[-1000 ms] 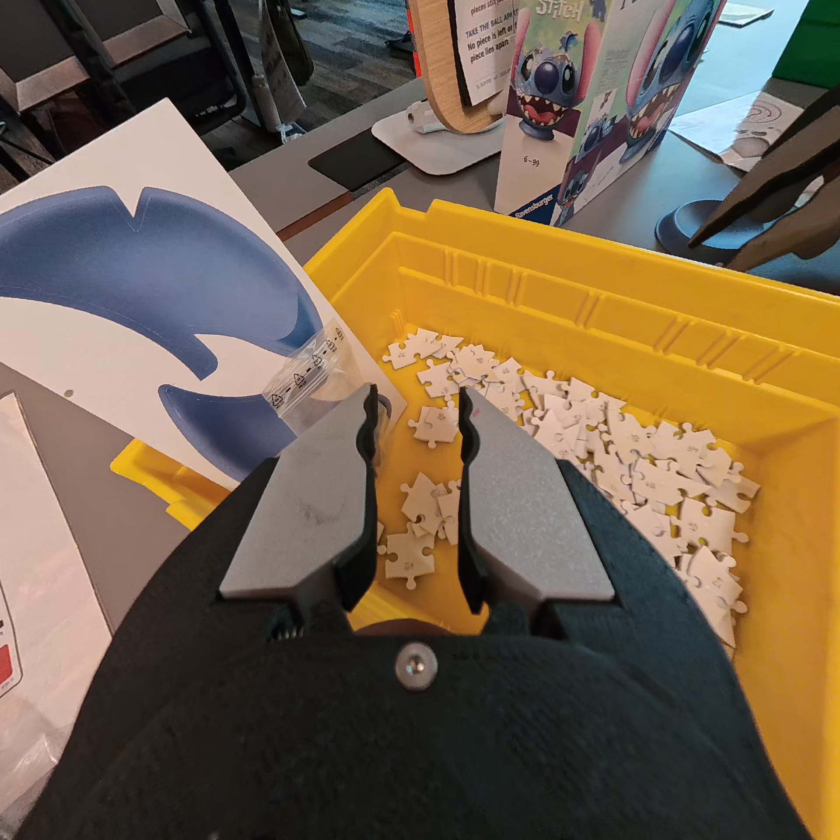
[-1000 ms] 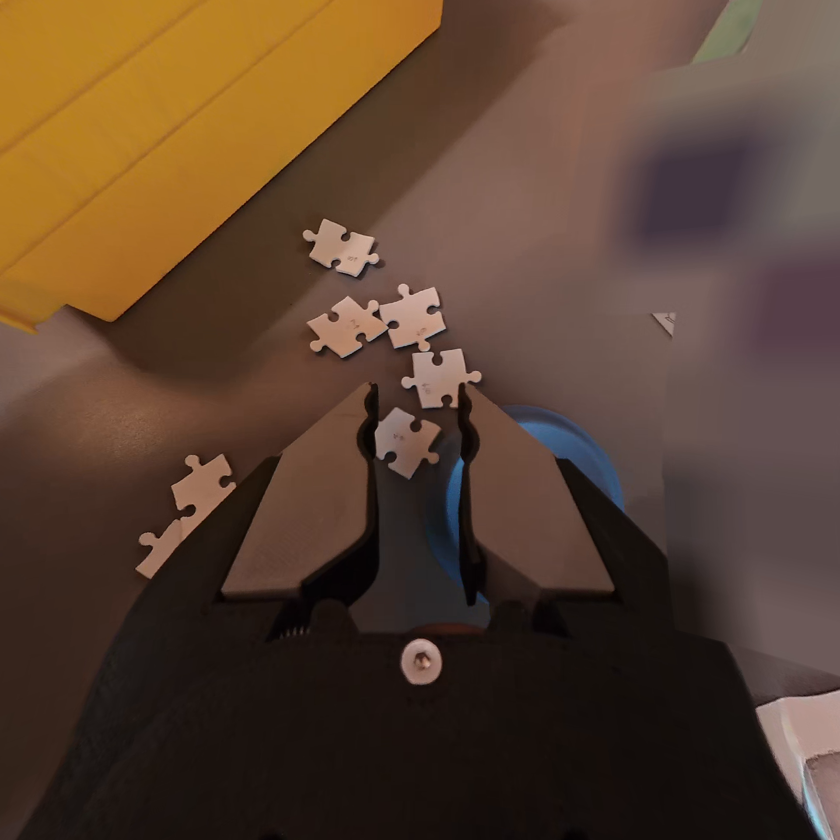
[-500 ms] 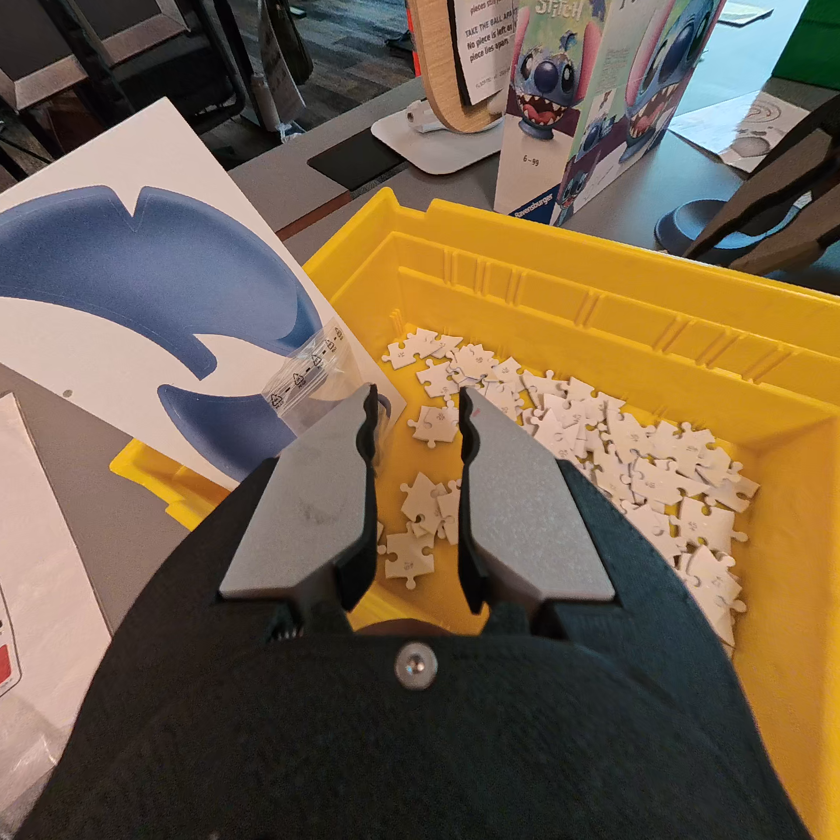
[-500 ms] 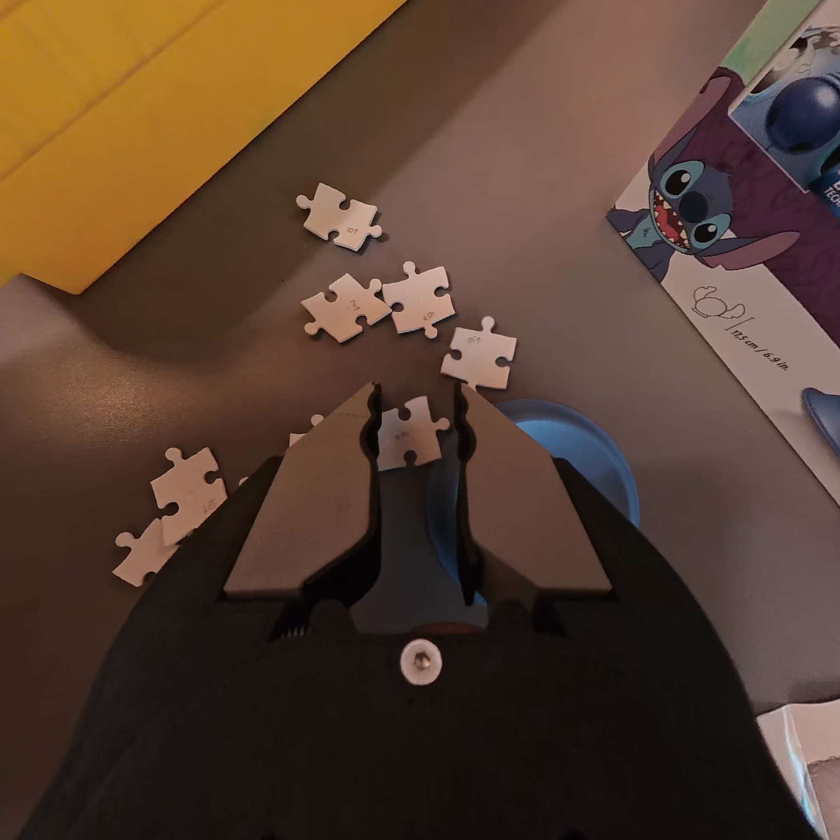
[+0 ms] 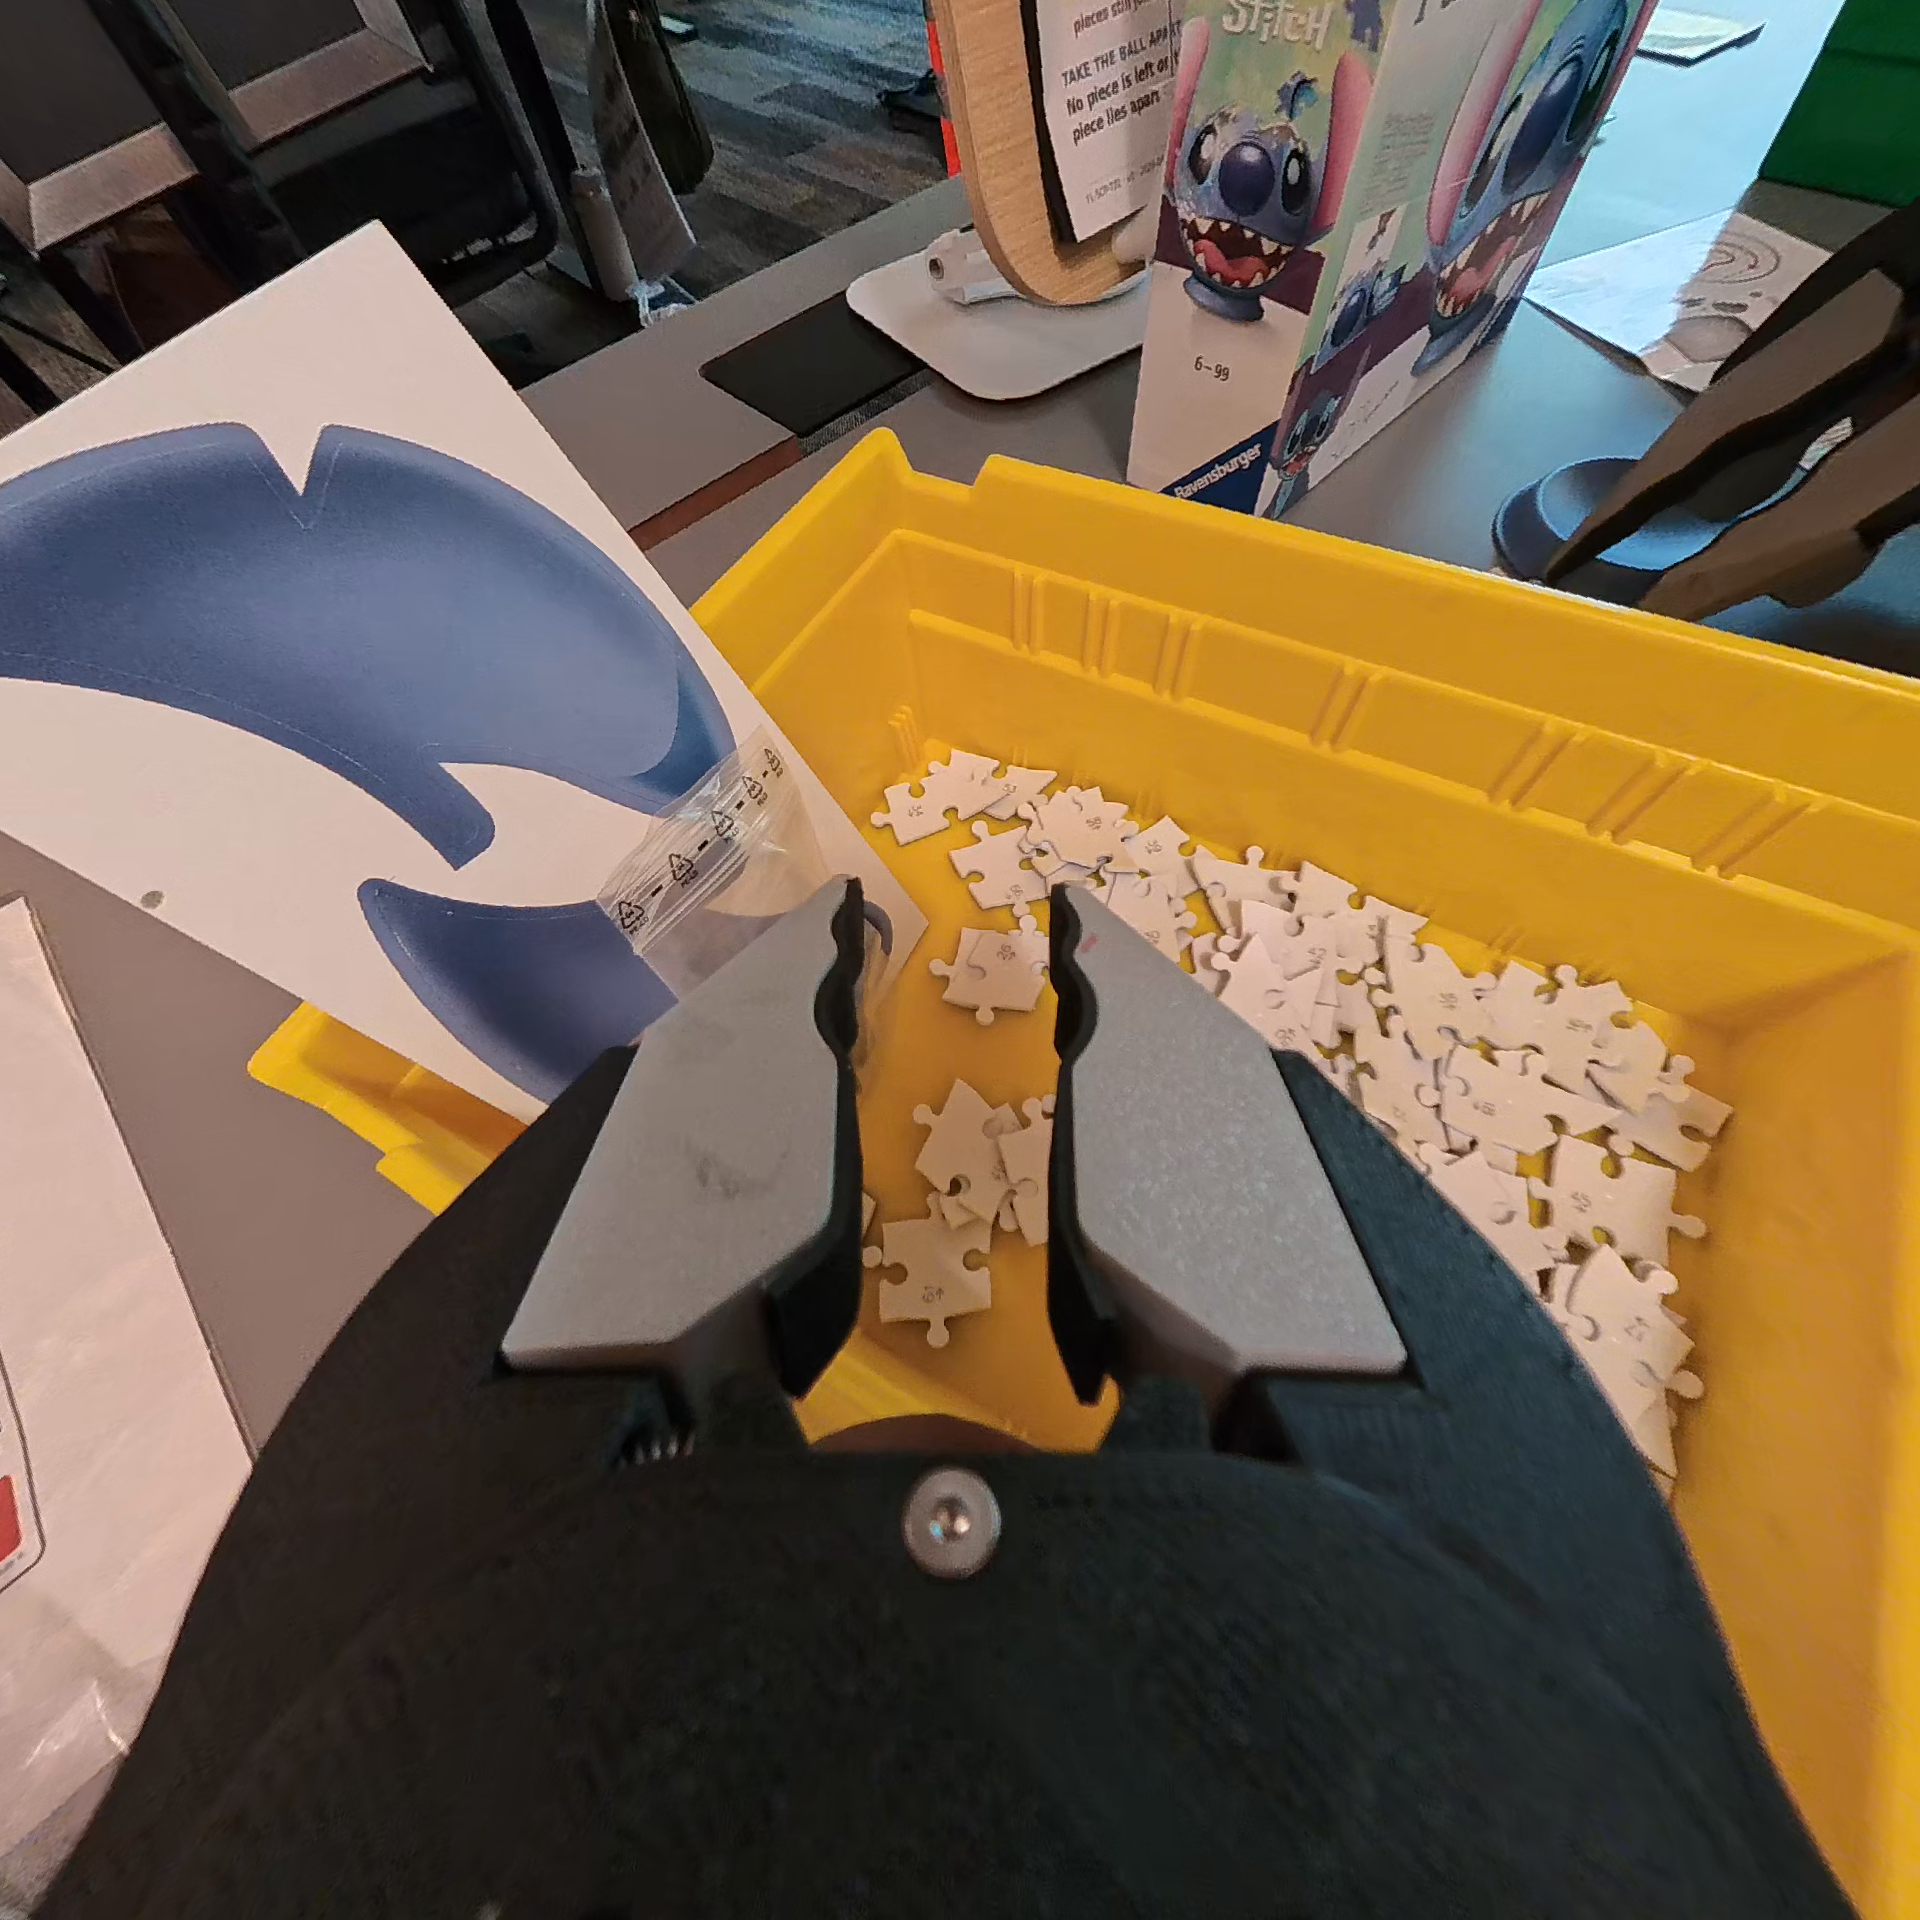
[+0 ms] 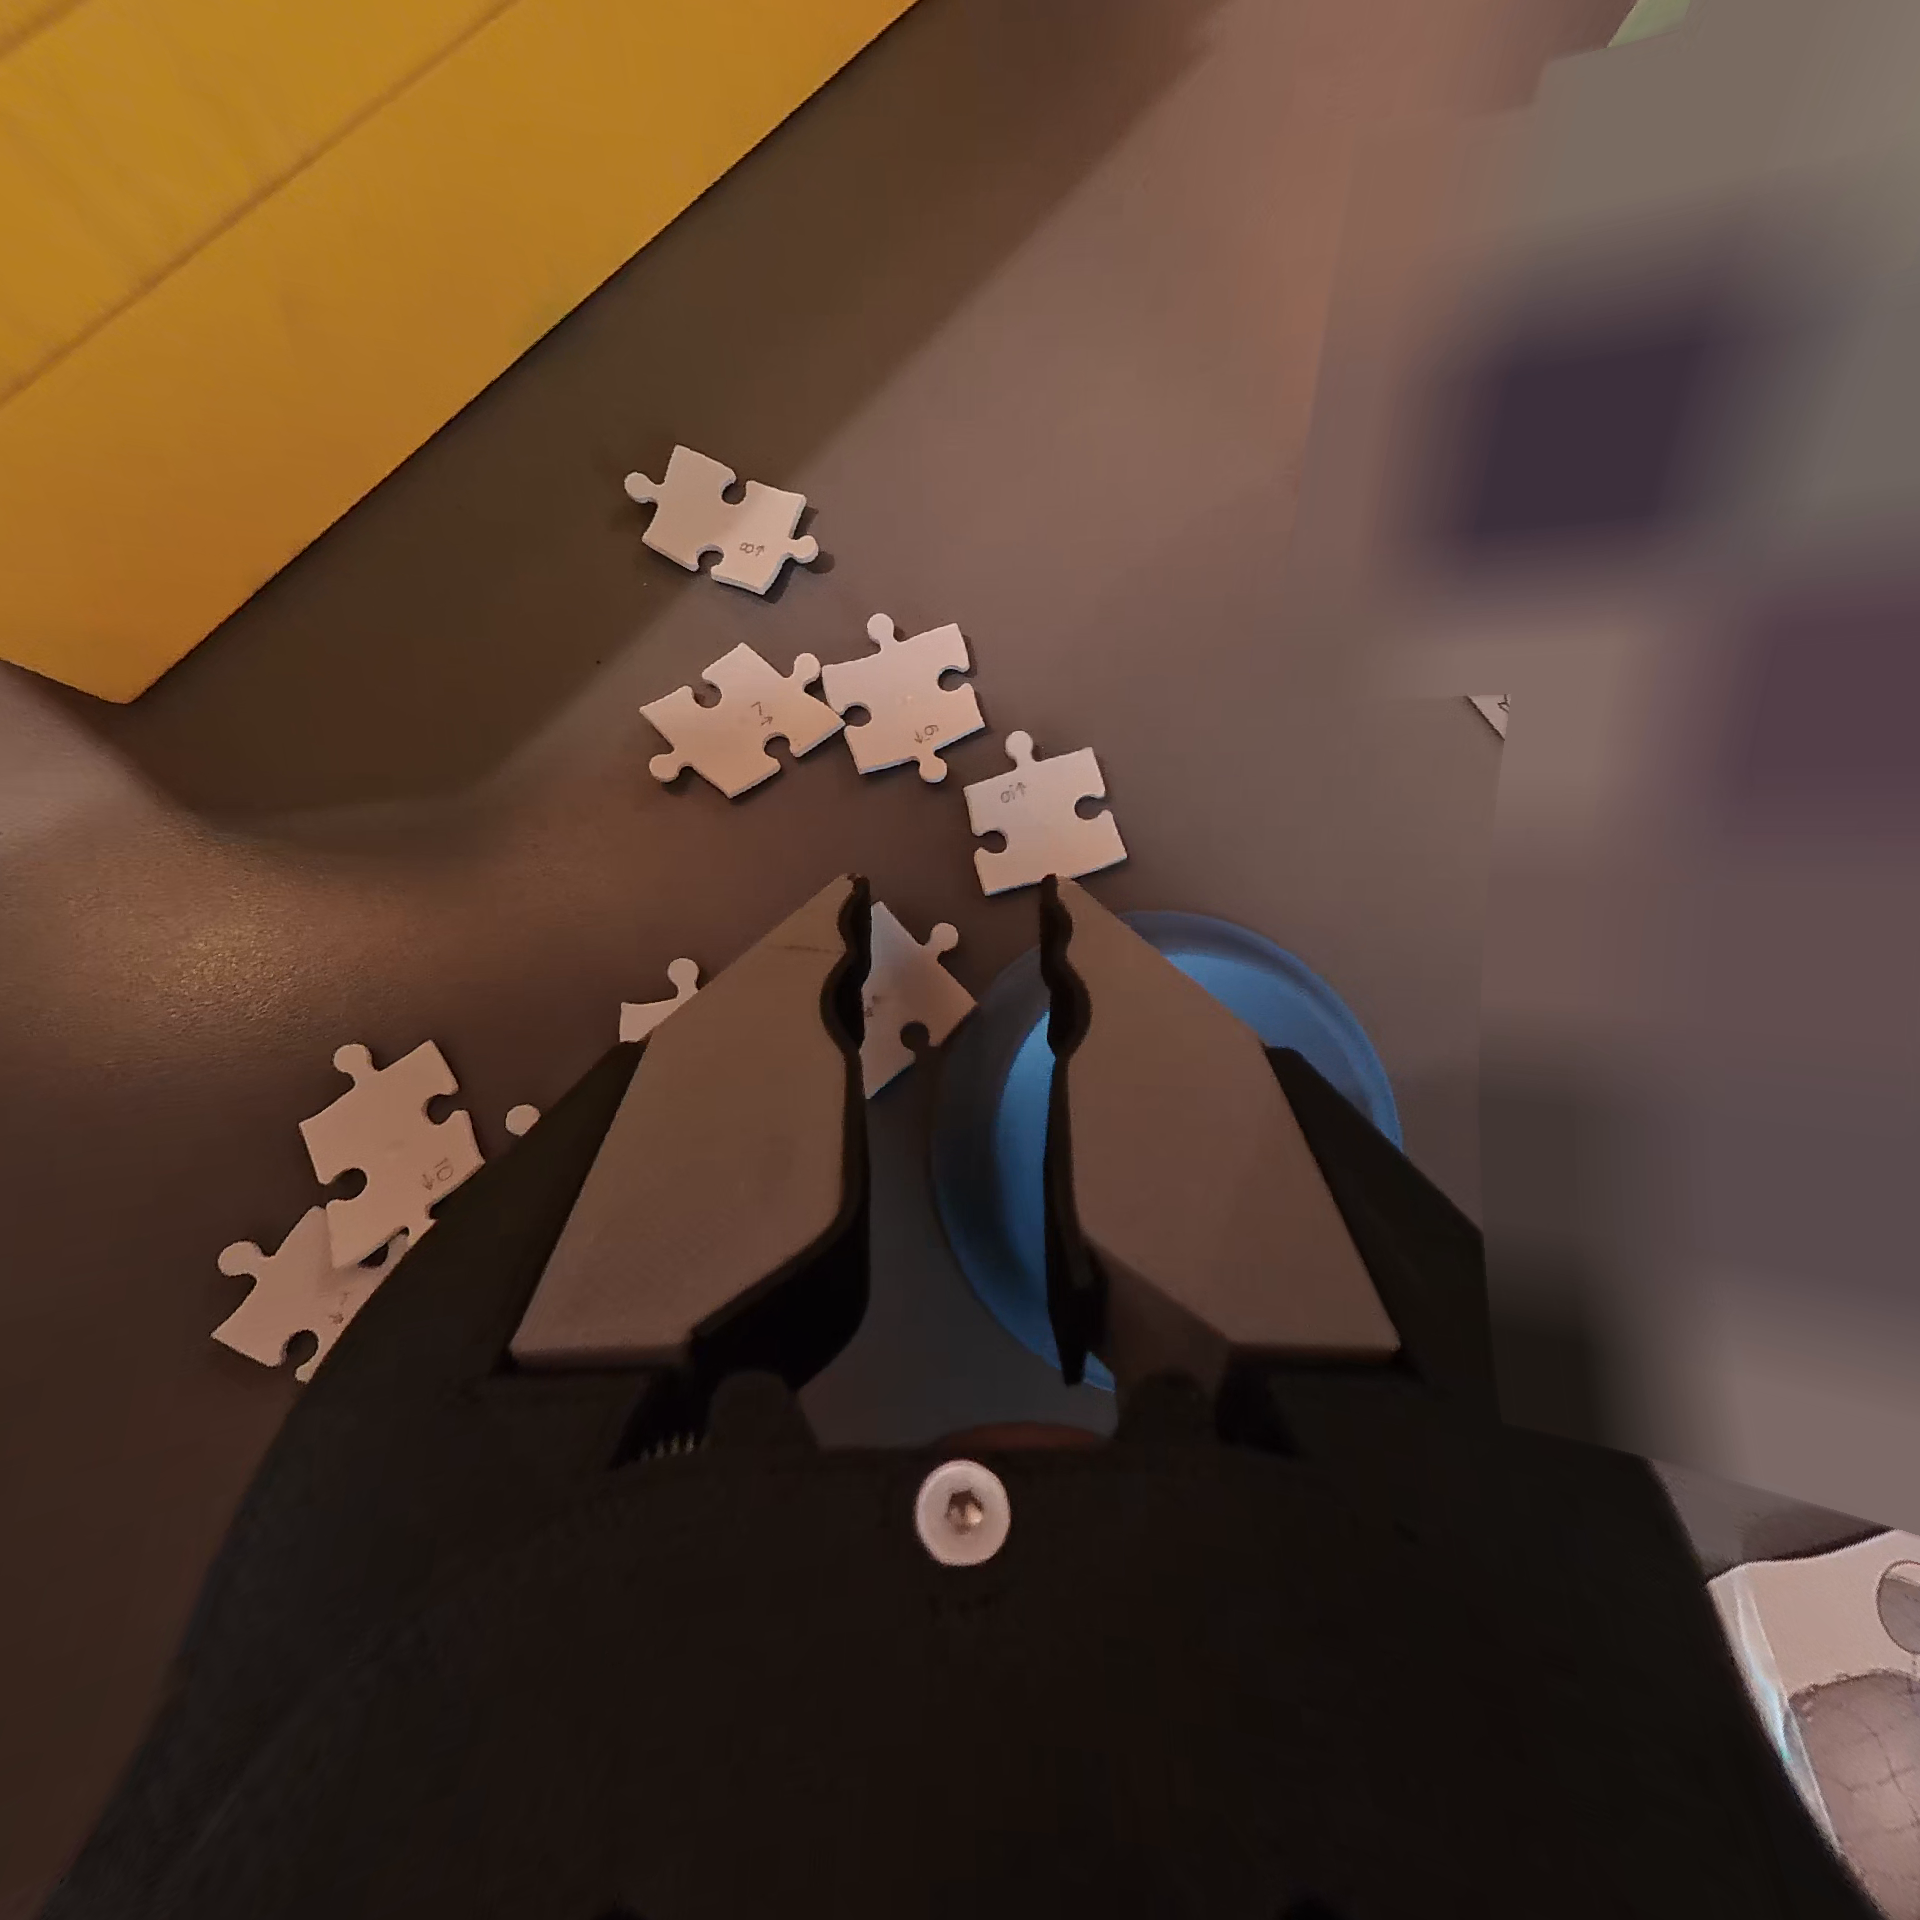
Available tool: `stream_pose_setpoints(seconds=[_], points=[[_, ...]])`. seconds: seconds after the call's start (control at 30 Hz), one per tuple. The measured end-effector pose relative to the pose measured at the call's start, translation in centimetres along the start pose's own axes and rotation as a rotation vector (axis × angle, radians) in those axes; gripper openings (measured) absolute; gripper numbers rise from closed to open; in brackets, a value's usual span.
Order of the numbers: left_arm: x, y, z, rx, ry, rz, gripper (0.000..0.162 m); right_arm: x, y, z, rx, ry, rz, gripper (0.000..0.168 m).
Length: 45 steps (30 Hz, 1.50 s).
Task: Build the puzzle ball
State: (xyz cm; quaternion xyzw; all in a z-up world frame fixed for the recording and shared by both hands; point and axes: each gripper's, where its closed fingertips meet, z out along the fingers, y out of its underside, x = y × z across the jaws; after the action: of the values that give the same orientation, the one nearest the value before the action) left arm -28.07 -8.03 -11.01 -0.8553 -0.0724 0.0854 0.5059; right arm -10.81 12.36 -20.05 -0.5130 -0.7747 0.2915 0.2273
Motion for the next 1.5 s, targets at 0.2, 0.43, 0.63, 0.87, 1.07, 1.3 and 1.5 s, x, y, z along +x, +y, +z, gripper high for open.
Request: stream_pose_setpoints(seconds=[0.2, 0.43, 0.63, 0.87, 1.07, 1.3, 1.5], points=[[0.0, 0.0, 0.0, 0.001, 0.000, 0.000, 0.033, 0.2, -0.1, -0.1, 0.006, 0.008, 0.004, 0.030], [0.0, 0.0, 0.0, 0.001, -0.001, 0.002, 0.033, 1.5, -0.9, -0.9, 0.061, 0.066, 0.028, 0.030], [0.0, 0.0, 0.0, 0.001, -0.001, 0.002, 0.033, 1.6, -1.2, -1.2, 0.091, 0.052, 0.072, 0.029], [0.0, 0.0, 0.0, 0.000, -0.002, 0.004, 0.033, -0.8, -0.2, 0.3, 0.011, -0.029, 0.012, 0.029], [0.1, 0.0, 0.0, 0.000, -0.001, 0.004, 0.033, -0.4, 0.1, 0.5, -0.002, -0.020, 0.037, 0.031], [0.1, 0.0, 0.0, 0.000, -0.001, 0.004, 0.033, 0.4, 0.0, 0.3, 0.001, 0.048, 0.002, 0.033], [0.1, 0.0, 0.0, 0.000, -0.002, 0.006, 0.033, 0.5, 0.1, 0.3, -0.004, 0.039, 0.002, 0.032]])
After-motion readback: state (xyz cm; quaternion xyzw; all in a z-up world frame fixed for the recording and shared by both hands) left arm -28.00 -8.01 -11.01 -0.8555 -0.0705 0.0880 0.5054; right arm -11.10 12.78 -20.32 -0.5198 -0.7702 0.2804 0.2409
